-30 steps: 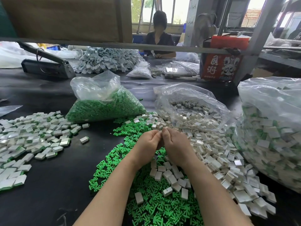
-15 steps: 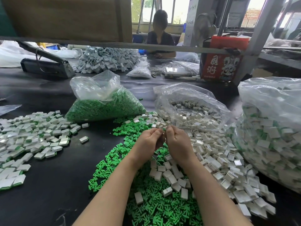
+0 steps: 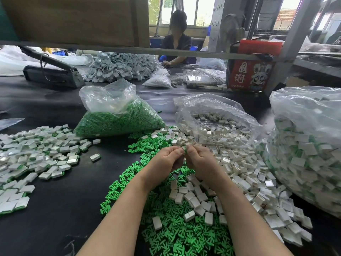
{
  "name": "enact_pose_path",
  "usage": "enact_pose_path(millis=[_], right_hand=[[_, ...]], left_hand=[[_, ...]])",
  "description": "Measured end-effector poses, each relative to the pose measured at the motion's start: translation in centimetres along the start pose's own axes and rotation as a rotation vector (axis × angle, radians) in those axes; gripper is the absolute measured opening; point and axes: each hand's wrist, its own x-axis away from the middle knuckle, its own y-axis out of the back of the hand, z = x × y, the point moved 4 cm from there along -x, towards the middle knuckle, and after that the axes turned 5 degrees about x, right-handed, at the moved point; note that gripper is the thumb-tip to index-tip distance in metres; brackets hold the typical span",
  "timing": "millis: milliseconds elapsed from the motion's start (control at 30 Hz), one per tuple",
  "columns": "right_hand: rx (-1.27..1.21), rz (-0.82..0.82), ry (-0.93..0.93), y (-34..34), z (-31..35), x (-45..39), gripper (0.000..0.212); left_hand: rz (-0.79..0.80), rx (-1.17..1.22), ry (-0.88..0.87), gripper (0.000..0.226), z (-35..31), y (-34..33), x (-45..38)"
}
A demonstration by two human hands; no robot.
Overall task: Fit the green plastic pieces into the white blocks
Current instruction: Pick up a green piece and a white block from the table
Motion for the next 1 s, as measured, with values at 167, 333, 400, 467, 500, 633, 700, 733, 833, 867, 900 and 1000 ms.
enact_pose_path(millis=[167, 333, 400, 467, 500, 633, 700, 733, 833, 867, 900, 1000], right_hand=[[-0.093, 0.043, 0.000, -0.5, -0.3, 0.0, 0.042], [0.112, 0.038, 0.066, -0.7, -0.2, 0.0, 0.048], [0.225, 0.021, 0.080, -0.8, -0.1, 0.1, 0.051], [0.259, -0.003, 0.080, -0.8, 0.0, 0.2, 0.052], [0.266, -0.011, 0.078, -0.8, 0.0, 0.2, 0.052], [0.309, -0.035, 0.076, -1.0, 0.1, 0.4, 0.052], [0.333, -0.042, 0.080, -1.0, 0.1, 0.4, 0.051], [0.342, -0.045, 0.083, -1.0, 0.1, 0.4, 0.051], [0.409, -0.042, 0.105, -1.1, 0.2, 0.5, 0.051], [0.434, -0.042, 0.112, -1.2, 0.2, 0.5, 0.051], [0.449, -0.045, 0.117, -1.2, 0.2, 0.5, 0.051], [0.465, -0.054, 0.120, -1.2, 0.1, 0.4, 0.047]], left_hand=[[0.001, 0.007, 0.007, 0.029, 0.2, 0.1, 0.1], [-0.006, -0.096, 0.040, 0.033, 0.4, 0.0, 0.1], [-0.013, -0.138, 0.049, 0.035, 0.5, 0.0, 0.0], [-0.014, -0.148, 0.056, 0.033, 0.5, -0.2, 0.0], [-0.018, -0.153, 0.059, 0.033, 0.6, -0.2, 0.0], [-0.054, -0.133, 0.049, 0.036, 0.8, -0.4, -0.1], [-0.070, -0.118, 0.041, 0.036, 0.9, -0.5, -0.1], [-0.073, -0.115, 0.037, 0.034, 1.0, -0.6, -0.2], [-0.078, -0.125, 0.028, 0.033, 1.0, -0.8, -0.3], [-0.079, -0.128, 0.021, 0.033, 1.0, -0.9, -0.3], [-0.080, -0.127, 0.017, 0.032, 0.9, -0.9, -0.3], [-0.068, -0.110, 0.010, 0.032, 0.9, -1.0, -0.3]])
